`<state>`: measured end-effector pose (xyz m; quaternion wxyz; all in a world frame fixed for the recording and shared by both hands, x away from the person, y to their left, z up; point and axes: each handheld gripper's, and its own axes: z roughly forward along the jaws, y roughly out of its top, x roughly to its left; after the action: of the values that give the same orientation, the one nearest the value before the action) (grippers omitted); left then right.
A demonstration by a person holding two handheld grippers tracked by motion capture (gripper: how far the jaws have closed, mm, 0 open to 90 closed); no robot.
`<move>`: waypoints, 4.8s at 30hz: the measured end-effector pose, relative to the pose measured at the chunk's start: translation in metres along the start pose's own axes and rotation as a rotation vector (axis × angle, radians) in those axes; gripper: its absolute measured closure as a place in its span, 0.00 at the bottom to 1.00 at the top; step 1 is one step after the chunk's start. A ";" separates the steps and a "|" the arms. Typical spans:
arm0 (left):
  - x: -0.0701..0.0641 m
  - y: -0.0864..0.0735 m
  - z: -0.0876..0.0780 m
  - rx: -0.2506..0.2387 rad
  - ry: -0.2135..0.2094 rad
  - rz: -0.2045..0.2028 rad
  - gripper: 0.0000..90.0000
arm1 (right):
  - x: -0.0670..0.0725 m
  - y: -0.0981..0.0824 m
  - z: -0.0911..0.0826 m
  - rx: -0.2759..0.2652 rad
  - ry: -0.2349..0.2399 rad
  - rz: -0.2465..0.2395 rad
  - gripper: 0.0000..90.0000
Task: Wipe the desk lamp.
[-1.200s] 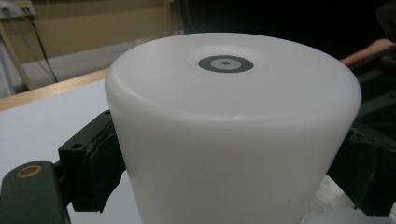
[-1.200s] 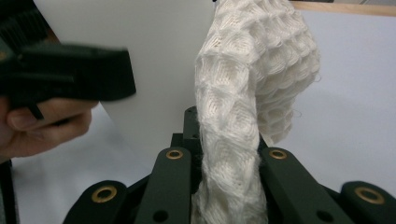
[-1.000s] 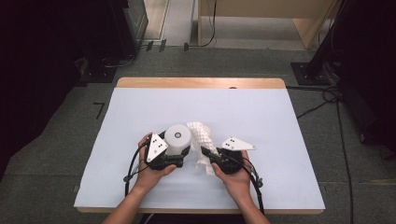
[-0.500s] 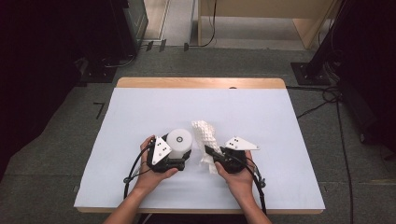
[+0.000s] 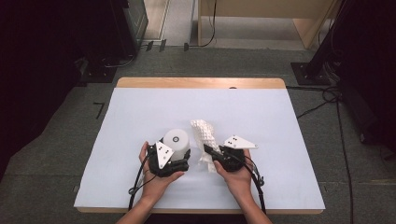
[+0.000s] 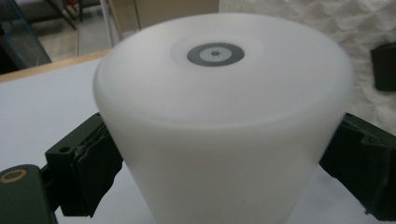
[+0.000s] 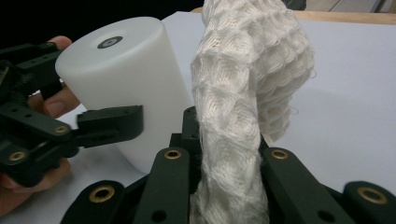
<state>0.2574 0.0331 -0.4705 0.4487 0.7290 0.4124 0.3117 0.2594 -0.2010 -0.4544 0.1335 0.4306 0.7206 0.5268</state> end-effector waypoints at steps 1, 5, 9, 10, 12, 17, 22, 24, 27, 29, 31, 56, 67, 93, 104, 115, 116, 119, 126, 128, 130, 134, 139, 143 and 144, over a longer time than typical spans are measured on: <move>0.001 0.000 0.000 -0.002 -0.008 -0.003 0.07 | 0.001 0.000 0.000 0.001 0.000 0.002 0.87; 0.007 0.000 0.000 -0.017 -0.056 -0.022 0.09 | 0.001 -0.001 0.002 0.003 0.003 -0.003 0.87; 0.012 0.000 0.000 -0.019 -0.085 -0.017 0.09 | 0.003 -0.002 0.004 0.009 0.009 -0.004 0.87; 0.012 -0.001 0.000 -0.020 -0.087 -0.019 0.09 | 0.004 -0.002 0.004 0.014 0.009 0.002 0.87; 0.013 -0.001 0.001 -0.022 -0.093 -0.017 0.10 | 0.005 -0.003 0.005 0.014 0.010 -0.005 0.87; 0.022 0.002 -0.001 -0.047 -0.145 -0.020 0.10 | 0.006 -0.002 0.004 0.012 0.014 -0.006 0.87; 0.045 0.011 -0.007 -0.093 -0.267 -0.113 0.10 | 0.008 -0.002 0.004 0.007 0.025 -0.008 0.87; 0.051 0.013 -0.009 -0.113 -0.318 -0.144 0.10 | 0.012 -0.003 0.006 0.011 0.040 -0.015 0.87; 0.055 0.016 -0.013 -0.127 -0.375 -0.162 0.10 | 0.021 -0.004 0.010 0.024 0.067 -0.037 0.87; 0.055 0.018 -0.014 -0.130 -0.391 -0.157 0.10 | 0.027 -0.005 0.013 0.028 0.082 -0.048 0.87; 0.054 0.018 -0.014 -0.128 -0.409 -0.152 0.10 | 0.030 -0.004 0.014 0.027 0.085 -0.057 0.87; 0.049 0.023 -0.015 -0.110 -0.451 -0.111 0.10 | 0.030 0.003 0.005 -0.002 0.080 -0.085 0.88; 0.037 0.019 -0.010 -0.083 -0.440 -0.061 0.10 | 0.030 0.006 0.002 -0.013 0.074 -0.073 0.88; 0.041 0.021 -0.014 -0.093 -0.457 -0.051 0.10 | 0.029 -0.002 0.011 0.019 0.073 -0.066 0.88; 0.033 0.019 -0.012 -0.088 -0.467 -0.038 0.10 | 0.028 0.016 -0.011 -0.064 0.071 -0.071 0.88; 0.038 0.013 -0.007 -0.136 -0.236 0.007 0.10 | 0.017 0.005 0.001 -0.021 0.030 -0.052 0.87; 0.037 0.011 -0.005 -0.129 -0.225 0.011 0.10 | 0.014 0.005 -0.001 -0.029 0.021 -0.046 0.87; 0.034 0.004 0.001 -0.108 -0.196 0.034 0.10 | 0.007 0.006 -0.005 -0.043 0.000 -0.026 0.87; 0.030 -0.001 0.002 -0.072 -0.199 0.063 0.10 | 0.004 0.006 -0.007 -0.048 -0.013 -0.022 0.88; 0.031 -0.002 0.001 -0.070 -0.198 0.056 0.10 | 0.004 0.005 -0.007 -0.048 -0.013 -0.022 0.88; 0.032 -0.004 -0.001 -0.066 -0.196 0.043 0.10 | 0.003 0.005 -0.007 -0.048 -0.014 -0.025 0.87; 0.034 -0.007 -0.005 -0.054 -0.163 -0.025 0.06 | 0.002 0.006 -0.008 -0.047 -0.013 -0.017 0.88; 0.016 -0.003 -0.006 -0.033 -0.064 -0.064 0.04 | 0.002 0.006 -0.009 -0.050 -0.016 -0.019 0.87; 0.012 0.002 -0.001 0.007 -0.011 -0.091 0.08 | 0.004 0.004 -0.006 -0.042 -0.010 -0.022 0.87; 0.014 0.002 0.000 0.005 -0.026 -0.093 0.09 | 0.005 0.004 -0.005 -0.038 -0.007 -0.024 0.87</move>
<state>0.2648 0.0450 -0.4681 0.4661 0.7143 0.4407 0.2799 0.2549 -0.2006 -0.4477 0.1507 0.4210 0.7152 0.5371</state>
